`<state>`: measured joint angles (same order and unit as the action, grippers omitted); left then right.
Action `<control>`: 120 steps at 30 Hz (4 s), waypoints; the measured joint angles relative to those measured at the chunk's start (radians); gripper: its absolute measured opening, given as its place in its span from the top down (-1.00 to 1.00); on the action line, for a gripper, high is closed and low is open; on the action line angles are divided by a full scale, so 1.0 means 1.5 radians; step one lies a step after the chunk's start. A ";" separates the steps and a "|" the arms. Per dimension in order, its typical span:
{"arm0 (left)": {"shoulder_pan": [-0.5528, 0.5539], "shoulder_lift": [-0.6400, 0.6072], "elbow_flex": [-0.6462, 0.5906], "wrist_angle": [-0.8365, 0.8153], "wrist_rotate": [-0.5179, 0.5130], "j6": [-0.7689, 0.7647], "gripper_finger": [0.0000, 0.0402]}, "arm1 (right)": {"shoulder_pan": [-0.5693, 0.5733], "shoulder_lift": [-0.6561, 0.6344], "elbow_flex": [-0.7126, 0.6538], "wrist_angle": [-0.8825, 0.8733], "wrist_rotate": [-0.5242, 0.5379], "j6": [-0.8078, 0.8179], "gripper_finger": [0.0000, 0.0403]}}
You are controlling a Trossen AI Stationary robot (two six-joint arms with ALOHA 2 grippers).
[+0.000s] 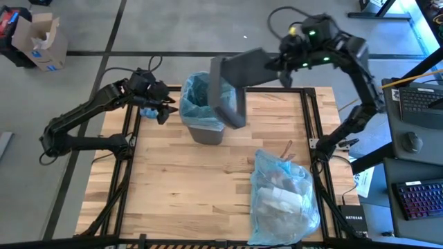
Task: Pick and place trash into bin
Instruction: Put the trash cover into the trash bin
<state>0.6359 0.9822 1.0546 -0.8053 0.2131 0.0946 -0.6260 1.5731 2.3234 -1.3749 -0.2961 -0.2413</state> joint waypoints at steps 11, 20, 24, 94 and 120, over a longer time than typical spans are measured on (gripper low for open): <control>-0.016 0.032 0.000 0.039 0.002 0.015 0.03 | 0.073 0.071 -0.001 0.091 0.103 -0.014 0.93; -0.041 0.038 0.000 0.074 0.007 0.019 0.03 | 0.079 0.076 -0.001 0.184 0.063 0.002 0.87; -0.045 0.038 0.000 0.074 0.008 0.022 0.03 | 0.083 0.085 -0.006 0.207 0.031 0.011 0.86; -0.045 0.037 0.000 0.072 0.009 0.044 0.03 | 0.160 0.122 0.022 0.341 0.138 -0.225 0.97; -0.045 0.037 0.000 0.071 0.008 0.044 0.03 | 0.160 0.237 0.020 0.500 0.095 -0.316 0.92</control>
<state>0.5690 1.0382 1.0546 -0.6989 0.2253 0.1600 -0.3866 1.9291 2.3528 -0.6244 -0.1541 -0.7160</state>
